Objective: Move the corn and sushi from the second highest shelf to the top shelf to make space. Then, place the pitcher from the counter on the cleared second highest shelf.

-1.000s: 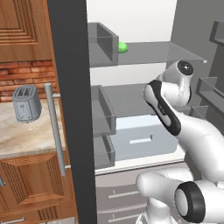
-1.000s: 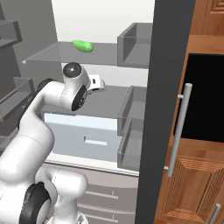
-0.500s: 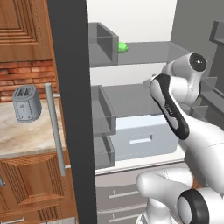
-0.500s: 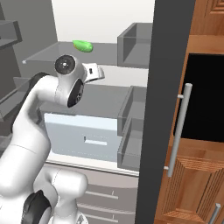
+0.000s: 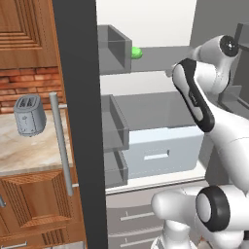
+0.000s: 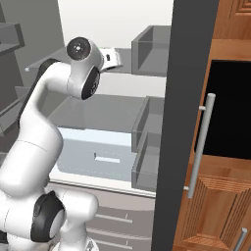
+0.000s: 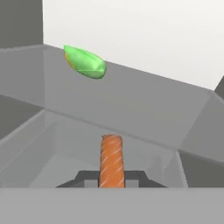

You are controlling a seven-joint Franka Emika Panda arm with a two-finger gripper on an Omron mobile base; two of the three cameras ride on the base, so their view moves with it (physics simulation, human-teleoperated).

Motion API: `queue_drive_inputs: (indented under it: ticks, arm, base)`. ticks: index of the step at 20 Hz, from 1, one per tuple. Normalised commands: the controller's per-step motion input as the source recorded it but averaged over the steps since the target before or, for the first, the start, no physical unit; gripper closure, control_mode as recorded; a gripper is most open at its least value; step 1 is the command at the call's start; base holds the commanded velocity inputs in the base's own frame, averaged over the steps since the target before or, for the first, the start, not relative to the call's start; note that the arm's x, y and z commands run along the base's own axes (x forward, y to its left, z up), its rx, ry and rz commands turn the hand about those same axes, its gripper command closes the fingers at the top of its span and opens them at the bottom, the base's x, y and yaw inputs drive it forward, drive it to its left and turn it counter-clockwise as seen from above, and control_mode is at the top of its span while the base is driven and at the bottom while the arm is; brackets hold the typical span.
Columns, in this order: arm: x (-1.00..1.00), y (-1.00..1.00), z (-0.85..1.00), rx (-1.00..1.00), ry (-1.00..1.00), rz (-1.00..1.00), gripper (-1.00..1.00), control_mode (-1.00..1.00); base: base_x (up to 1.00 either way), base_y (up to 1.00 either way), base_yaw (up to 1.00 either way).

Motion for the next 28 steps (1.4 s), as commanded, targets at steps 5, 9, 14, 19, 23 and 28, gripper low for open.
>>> queue_drive_inputs:
  ticks: [5, 9, 14, 19, 23, 28]
  arm:
    - [0.49, -0.13, 0.25, 0.02, 0.00, 0.00, 1.00, -1.00]
    - [0.72, 0.00, -0.31, 0.00, 0.00, 0.00, 1.00, -1.00]
    - [0.72, 0.00, -0.53, 0.00, 0.00, 0.00, 1.00, -1.00]
    - [0.72, -0.07, -0.19, 0.00, 0.00, 0.00, 1.00, -1.00]
    - [0.78, -0.25, -0.05, 0.02, 0.00, 0.00, 1.00, -1.00]
    - [0.77, -0.26, -0.19, 0.00, 0.02, 0.00, 1.00, -1.00]
  base:
    - [0.00, 0.00, 0.00]
    - [0.00, 0.00, 0.00]
    - [0.00, 0.00, 0.00]
    - [0.00, 0.00, 0.00]
    - [0.00, 0.00, 0.00]
    - [0.00, 0.00, 0.00]
